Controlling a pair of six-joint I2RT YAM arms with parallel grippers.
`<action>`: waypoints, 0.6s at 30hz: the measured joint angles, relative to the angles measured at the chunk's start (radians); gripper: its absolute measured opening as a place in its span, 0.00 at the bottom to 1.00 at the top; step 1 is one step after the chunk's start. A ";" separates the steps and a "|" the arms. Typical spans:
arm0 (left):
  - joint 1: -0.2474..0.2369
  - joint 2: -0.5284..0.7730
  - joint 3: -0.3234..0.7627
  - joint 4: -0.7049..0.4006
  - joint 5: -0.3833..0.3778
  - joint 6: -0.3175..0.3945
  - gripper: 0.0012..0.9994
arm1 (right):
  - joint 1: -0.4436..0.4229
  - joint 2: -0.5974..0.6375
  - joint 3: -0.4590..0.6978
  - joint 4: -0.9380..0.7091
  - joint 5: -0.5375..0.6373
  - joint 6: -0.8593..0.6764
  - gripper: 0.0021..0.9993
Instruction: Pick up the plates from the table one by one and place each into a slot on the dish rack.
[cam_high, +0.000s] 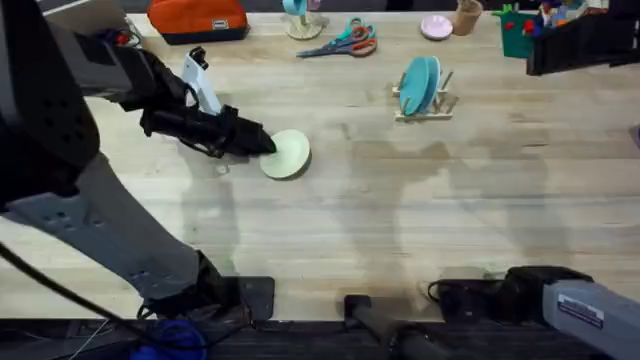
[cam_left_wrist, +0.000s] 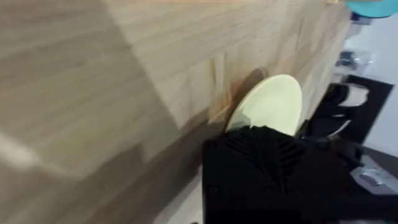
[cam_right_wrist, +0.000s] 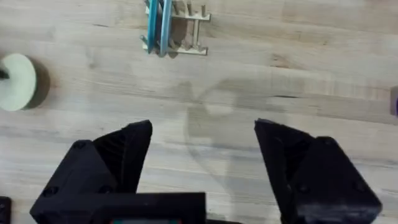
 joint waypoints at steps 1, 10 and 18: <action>0.000 0.013 0.004 0.001 0.015 0.000 0.04 | 0.000 0.000 0.000 0.000 0.000 0.000 1.00; 0.001 0.068 0.015 0.005 0.097 0.009 0.04 | 0.000 0.000 0.000 0.000 0.000 0.000 1.00; 0.001 0.068 0.015 0.005 0.097 0.009 0.04 | 0.000 0.000 0.000 -0.004 -0.012 0.004 0.99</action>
